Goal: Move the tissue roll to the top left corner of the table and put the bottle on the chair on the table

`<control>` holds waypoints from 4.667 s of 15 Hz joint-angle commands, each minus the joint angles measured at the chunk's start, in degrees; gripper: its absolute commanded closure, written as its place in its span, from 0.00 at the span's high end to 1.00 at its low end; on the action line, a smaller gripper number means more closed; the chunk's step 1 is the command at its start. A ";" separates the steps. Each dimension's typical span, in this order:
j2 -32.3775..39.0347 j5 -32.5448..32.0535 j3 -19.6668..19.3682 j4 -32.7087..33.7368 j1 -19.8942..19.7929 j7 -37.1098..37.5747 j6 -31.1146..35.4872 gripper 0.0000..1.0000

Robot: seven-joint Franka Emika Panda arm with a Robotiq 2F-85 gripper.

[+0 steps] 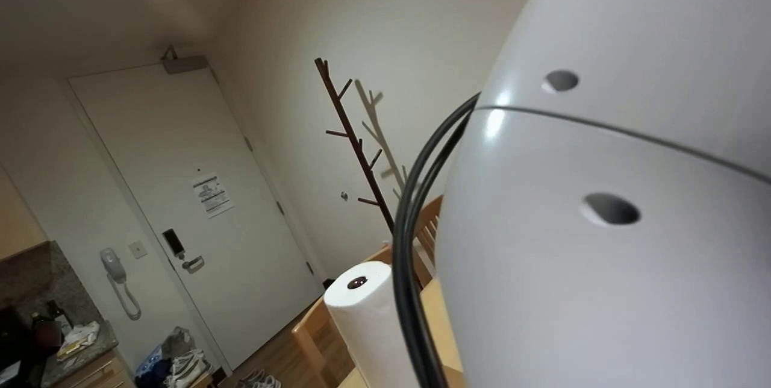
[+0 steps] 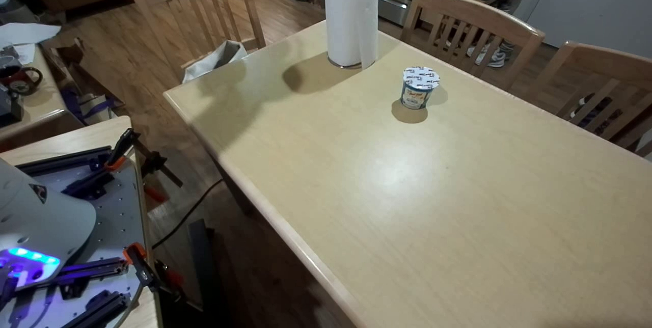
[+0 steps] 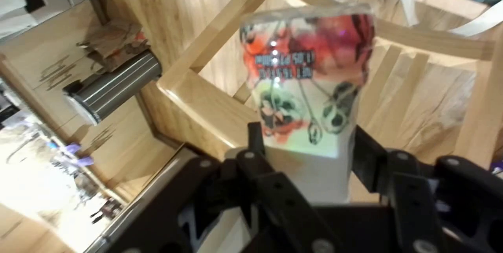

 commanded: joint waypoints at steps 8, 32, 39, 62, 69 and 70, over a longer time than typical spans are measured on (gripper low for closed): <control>-4.90 -2.71 2.38 -12.54 -6.18 12.02 19.24 0.29; -24.65 26.82 -4.31 -15.60 -9.94 26.21 19.00 0.29; -31.15 44.69 -27.98 -14.82 10.43 19.72 18.98 0.29; -19.44 72.68 -68.26 -13.90 36.93 15.91 18.54 0.29; -10.39 88.85 -90.17 -22.07 51.27 19.03 19.10 0.29; -13.12 85.40 -86.68 -19.85 47.57 17.29 18.43 0.54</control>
